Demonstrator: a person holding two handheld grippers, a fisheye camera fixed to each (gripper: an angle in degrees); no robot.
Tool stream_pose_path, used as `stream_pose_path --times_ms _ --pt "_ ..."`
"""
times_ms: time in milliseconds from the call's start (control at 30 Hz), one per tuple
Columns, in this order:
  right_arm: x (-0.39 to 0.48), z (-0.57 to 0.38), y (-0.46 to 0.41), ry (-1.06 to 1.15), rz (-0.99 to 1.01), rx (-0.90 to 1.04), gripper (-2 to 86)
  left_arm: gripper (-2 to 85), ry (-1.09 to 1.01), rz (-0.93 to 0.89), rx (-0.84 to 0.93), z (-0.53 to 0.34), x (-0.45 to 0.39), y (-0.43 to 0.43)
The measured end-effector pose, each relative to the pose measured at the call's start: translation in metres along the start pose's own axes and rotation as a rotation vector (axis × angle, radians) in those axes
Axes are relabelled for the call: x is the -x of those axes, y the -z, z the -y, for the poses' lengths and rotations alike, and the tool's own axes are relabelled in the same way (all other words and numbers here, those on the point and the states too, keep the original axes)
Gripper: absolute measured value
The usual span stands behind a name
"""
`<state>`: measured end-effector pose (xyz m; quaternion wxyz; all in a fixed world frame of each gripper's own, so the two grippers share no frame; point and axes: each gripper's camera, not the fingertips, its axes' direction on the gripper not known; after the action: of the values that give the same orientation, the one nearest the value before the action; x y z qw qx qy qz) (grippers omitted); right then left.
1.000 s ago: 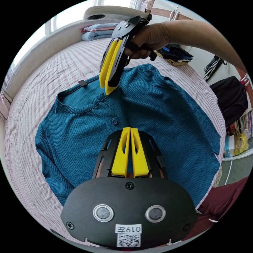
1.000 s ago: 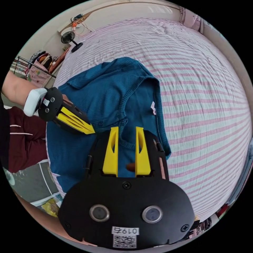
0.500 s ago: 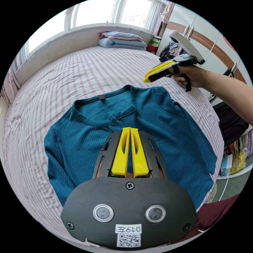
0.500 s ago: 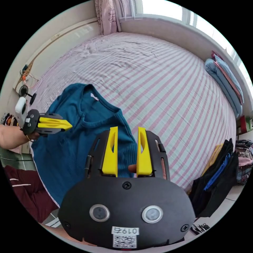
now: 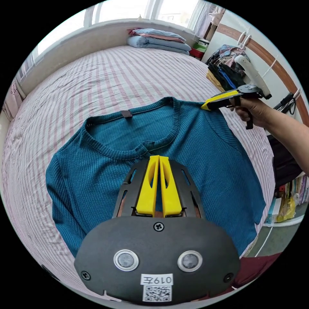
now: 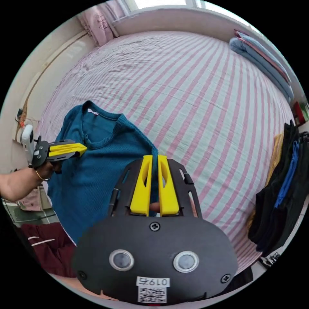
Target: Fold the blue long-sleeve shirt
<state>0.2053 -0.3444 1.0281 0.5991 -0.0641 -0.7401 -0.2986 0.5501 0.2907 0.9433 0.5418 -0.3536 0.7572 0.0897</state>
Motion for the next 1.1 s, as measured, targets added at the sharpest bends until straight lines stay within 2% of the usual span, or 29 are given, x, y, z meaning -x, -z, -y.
stream_pose_path --times_ms 133,233,300,367,467,633,700,833,933,1000,1100 --pt "-0.012 -0.005 0.010 -0.046 0.101 -0.032 8.5 0.6 0.079 -0.048 0.011 -0.007 0.011 0.004" --pt "0.003 -0.009 0.031 -0.009 -0.003 -0.126 8.3 0.5 0.063 -0.021 -0.057 -0.014 0.011 0.017" --pt "0.031 -0.006 0.042 0.088 -0.158 -0.167 6.5 0.6 0.050 -0.001 -0.107 -0.019 0.011 0.027" --pt "0.056 -0.001 0.043 0.174 -0.179 -0.212 1.7 0.6 0.051 0.016 -0.126 -0.023 0.011 0.032" --pt "0.085 0.015 0.021 0.284 -0.149 -0.142 -0.4 0.6 0.050 0.029 -0.059 -0.025 0.014 0.023" --pt "0.075 0.033 -0.017 0.172 -0.167 0.009 -0.9 0.6 0.060 0.016 -0.006 -0.035 0.025 0.022" --pt "0.066 0.034 -0.011 0.090 -0.111 -0.035 -0.9 0.6 0.055 0.025 -0.010 -0.040 0.027 0.027" --pt "0.086 0.030 0.009 0.097 -0.157 -0.188 -0.9 0.6 0.057 0.042 -0.113 -0.063 0.032 0.053" --pt "0.113 0.028 0.027 0.120 -0.074 -0.333 -0.9 0.6 0.067 0.074 -0.187 -0.095 0.038 0.081" --pt "0.134 0.034 0.035 0.152 0.146 -0.430 -0.7 0.6 0.079 0.083 -0.214 -0.120 0.045 0.099" --pt "0.167 0.058 0.025 0.206 0.214 -0.385 0.1 0.7 0.123 0.152 -0.213 -0.166 0.063 0.126"
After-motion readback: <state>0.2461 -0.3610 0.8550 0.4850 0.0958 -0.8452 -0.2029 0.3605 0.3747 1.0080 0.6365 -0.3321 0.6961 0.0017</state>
